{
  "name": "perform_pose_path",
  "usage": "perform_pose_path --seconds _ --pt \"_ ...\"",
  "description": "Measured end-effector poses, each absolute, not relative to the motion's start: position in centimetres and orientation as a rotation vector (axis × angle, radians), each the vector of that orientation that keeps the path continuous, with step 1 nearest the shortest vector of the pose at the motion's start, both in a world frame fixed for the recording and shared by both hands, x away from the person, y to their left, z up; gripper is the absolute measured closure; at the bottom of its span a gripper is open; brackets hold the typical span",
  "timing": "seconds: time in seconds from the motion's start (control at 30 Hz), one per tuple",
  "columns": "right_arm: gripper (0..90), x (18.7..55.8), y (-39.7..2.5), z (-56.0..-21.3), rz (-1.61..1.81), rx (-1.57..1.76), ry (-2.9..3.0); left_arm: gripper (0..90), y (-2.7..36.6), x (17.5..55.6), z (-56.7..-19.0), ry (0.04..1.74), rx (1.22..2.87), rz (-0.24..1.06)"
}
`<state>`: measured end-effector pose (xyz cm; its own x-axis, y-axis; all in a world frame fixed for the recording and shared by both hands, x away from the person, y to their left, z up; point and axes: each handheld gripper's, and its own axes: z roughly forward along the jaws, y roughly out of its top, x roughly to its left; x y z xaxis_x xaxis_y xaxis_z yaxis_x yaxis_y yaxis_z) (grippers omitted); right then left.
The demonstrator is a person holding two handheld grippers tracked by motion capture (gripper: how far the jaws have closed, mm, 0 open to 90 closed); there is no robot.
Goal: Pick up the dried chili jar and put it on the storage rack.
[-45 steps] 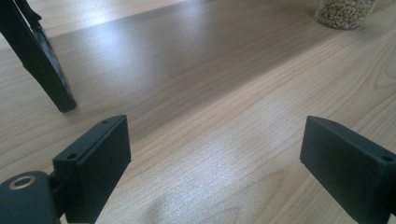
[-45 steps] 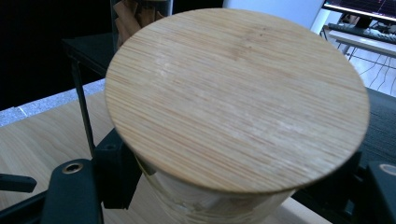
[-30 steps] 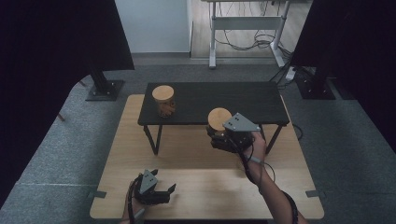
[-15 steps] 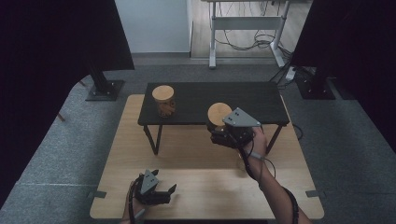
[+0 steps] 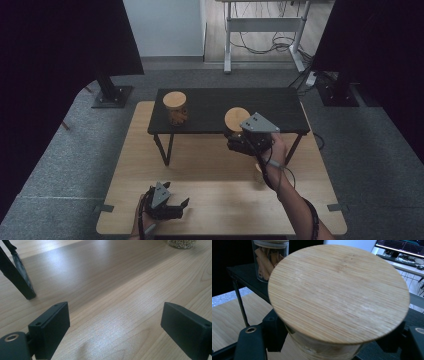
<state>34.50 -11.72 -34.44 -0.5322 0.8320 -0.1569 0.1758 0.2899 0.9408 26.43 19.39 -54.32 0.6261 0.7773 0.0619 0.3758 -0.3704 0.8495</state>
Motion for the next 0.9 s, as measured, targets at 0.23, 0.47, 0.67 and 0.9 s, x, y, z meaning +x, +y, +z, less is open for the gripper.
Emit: perform_pose_path --seconds 0.23,0.47,0.67,0.9 --pt "25.3 34.9 -11.8 -34.4 1.252 0.910 1.895 8.3 19.3 26.4 -54.3 0.904 1.986 0.588" --pt "25.4 35.2 -11.9 -34.5 1.253 0.914 1.897 8.3 19.3 26.4 -54.4 0.903 1.992 0.585" --pt "25.3 35.5 -12.0 -34.5 1.246 0.918 1.892 8.2 19.2 26.4 -54.4 0.903 1.995 0.585" --pt "25.3 36.2 -12.3 -34.3 1.242 0.936 1.879 8.1 19.2 26.4 -54.4 0.902 1.997 0.587"
